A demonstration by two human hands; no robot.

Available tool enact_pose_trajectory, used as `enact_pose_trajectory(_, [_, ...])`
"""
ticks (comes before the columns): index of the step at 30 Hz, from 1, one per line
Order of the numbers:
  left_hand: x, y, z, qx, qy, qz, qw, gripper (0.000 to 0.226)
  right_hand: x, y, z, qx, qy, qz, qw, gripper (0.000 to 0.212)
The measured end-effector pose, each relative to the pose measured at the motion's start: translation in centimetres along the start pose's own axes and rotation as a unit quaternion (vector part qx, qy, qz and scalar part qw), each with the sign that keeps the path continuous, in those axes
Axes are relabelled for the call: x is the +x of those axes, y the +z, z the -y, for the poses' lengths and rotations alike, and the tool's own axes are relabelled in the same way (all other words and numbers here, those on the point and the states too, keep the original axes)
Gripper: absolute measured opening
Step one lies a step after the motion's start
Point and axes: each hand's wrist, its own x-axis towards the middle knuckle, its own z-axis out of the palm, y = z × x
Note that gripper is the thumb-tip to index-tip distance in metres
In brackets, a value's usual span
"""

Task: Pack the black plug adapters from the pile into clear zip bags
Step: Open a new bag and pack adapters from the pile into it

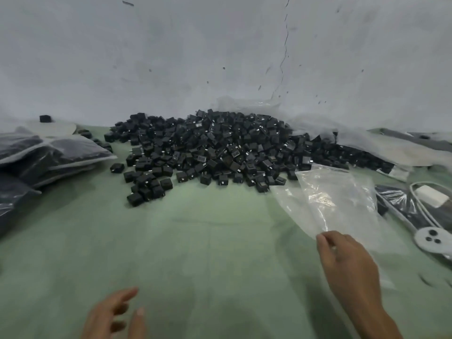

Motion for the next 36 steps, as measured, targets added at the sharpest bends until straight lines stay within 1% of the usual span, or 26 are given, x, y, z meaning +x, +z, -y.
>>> enact_pose_trajectory(2, [-4.7, 2.5, -1.7, -0.001, 0.022, 0.071, 0.997, 0.019, -1.3, -1.1, 2.3, 0.062, -0.035, 0.031, 0.997, 0.01])
enact_pose_trajectory(4, [-7.1, 5.6, -3.0, -0.033, 0.012, 0.091, 0.995, 0.011, -3.4, -1.5, 4.6, 0.091, -0.085, 0.073, 0.99, 0.008])
enact_pose_trajectory(5, [-7.2, 6.8, -3.9, -0.073, -0.05, 0.113, 0.99, 0.012, -4.7, -1.5, 5.7, 0.09, -0.114, 0.087, 0.986, 0.007])
enact_pose_trajectory(6, [-7.0, 7.7, -5.2, -0.135, -0.145, 0.167, 0.966, 0.011, -6.2, -1.4, 6.8, 0.088, -0.148, 0.091, 0.981, 0.008])
enact_pose_trajectory(7, [-6.6, 8.3, -6.2, -0.195, -0.24, 0.234, 0.922, 0.018, -7.7, -1.4, 7.9, 0.09, -0.183, 0.095, 0.974, 0.011])
enact_pose_trajectory(8, [-6.2, 8.4, -7.0, -0.233, -0.301, 0.29, 0.878, 0.029, -9.2, -1.3, 9.0, 0.099, -0.215, 0.106, 0.966, 0.016])
enact_pose_trajectory(9, [-5.9, 8.2, -7.3, -0.255, -0.322, 0.316, 0.855, 0.035, -10.6, -1.2, 9.8, 0.105, -0.245, 0.115, 0.957, 0.021])
enact_pose_trajectory(10, [-5.5, 7.7, -7.3, -0.253, -0.329, 0.31, 0.856, 0.033, -11.7, -1.0, 10.5, 0.105, -0.274, 0.118, 0.949, 0.025])
enact_pose_trajectory(12, [-4.4, 6.3, -6.8, -0.236, -0.318, 0.25, 0.884, 0.022, -13.5, -1.0, 10.9, 0.125, -0.302, 0.089, 0.941, 0.028])
enact_pose_trajectory(14, [-3.7, 4.0, -5.3, -0.233, -0.294, 0.167, 0.912, 0.017, -15.1, -0.9, 10.5, 0.191, -0.279, 0.017, 0.941, 0.022])
enact_pose_trajectory(16, [-3.2, 1.5, -3.6, -0.245, -0.296, 0.088, 0.919, 0.017, -17.1, -0.8, 9.9, 0.24, -0.177, -0.011, 0.955, 0.022])
enact_pose_trajectory(17, [-3.1, 0.3, -2.9, -0.259, -0.302, 0.061, 0.915, 0.016, -18.0, -1.0, 10.0, 0.287, -0.059, 0.034, 0.955, 0.032])
enact_pose_trajectory(18, [-3.0, -0.8, -2.2, -0.276, -0.311, 0.04, 0.909, 0.015, -18.4, -1.3, 10.6, 0.353, 0.095, 0.13, 0.922, 0.043])
enact_pose_trajectory(19, [-3.0, -1.8, -1.7, -0.299, -0.316, 0.023, 0.9, 0.013, -18.4, -1.3, 11.4, 0.419, 0.235, 0.255, 0.839, 0.044])
enact_pose_trajectory(20, [-3.2, -2.7, -1.2, -0.322, -0.32, 0.012, 0.891, 0.013, -18.2, -1.0, 12.2, 0.466, 0.325, 0.363, 0.739, 0.033])
enact_pose_trajectory(21, [-3.3, -3.4, -0.8, -0.339, -0.323, 0.009, 0.884, 0.014, -17.8, -0.6, 13.1, 0.494, 0.36, 0.432, 0.663, 0.023])
enact_pose_trajectory(22, [-3.5, -4.0, -0.4, -0.348, -0.325, 0.008, 0.88, 0.014, -17.2, 0.0, 13.9, 0.509, 0.362, 0.462, 0.629, 0.018])
enact_pose_trajectory(24, [-4.0, -4.5, 0.3, -0.355, -0.33, 0.013, 0.875, 0.017, -16.2, 1.2, 15.5, 0.548, 0.356, 0.465, 0.597, 0.015])
enact_pose_trajectory(26, [-4.4, -5.3, 0.6, -0.357, -0.325, 0.009, 0.876, 0.018, -15.6, 2.4, 17.3, 0.56, 0.346, 0.456, 0.599, 0.012])
enact_pose_trajectory(29, [-4.3, -6.5, 0.9, -0.355, -0.3, -0.07, 0.883, 0.021, -14.8, 4.2, 18.4, 0.547, 0.319, 0.42, 0.65, 0.014])
enact_pose_trajectory(30, [-4.4, -7.0, 1.1, -0.322, -0.274, -0.135, 0.896, 0.033, -14.4, 4.6, 18.6, 0.543, 0.304, 0.414, 0.664, 0.015])
enact_pose_trajectory(31, [-4.5, -7.6, 1.3, -0.247, -0.229, -0.203, 0.919, 0.047, -14.1, 5.0, 18.9, 0.541, 0.291, 0.414, 0.672, 0.015])
enact_pose_trajectory(32, [-4.7, -8.0, 1.5, -0.149, -0.157, -0.233, 0.948, 0.053, -13.9, 5.4, 19.1, 0.54, 0.28, 0.413, 0.677, 0.015])
enact_pose_trajectory(33, [-5.0, -8.2, 1.3, -0.071, -0.077, -0.221, 0.97, 0.05, -13.7, 5.8, 19.3, 0.54, 0.272, 0.411, 0.683, 0.016])
enact_pose_trajectory(34, [-5.2, -8.1, 0.6, -0.017, -0.018, -0.161, 0.987, 0.045, -13.6, 6.2, 19.6, 0.537, 0.264, 0.407, 0.69, 0.017])
enact_pose_trajectory(36, [-4.9, -6.9, -0.2, 0.083, 0.069, 0.008, 0.994, 0.037, -13.5, 6.9, 20.3, 0.521, 0.243, 0.404, 0.712, 0.025])
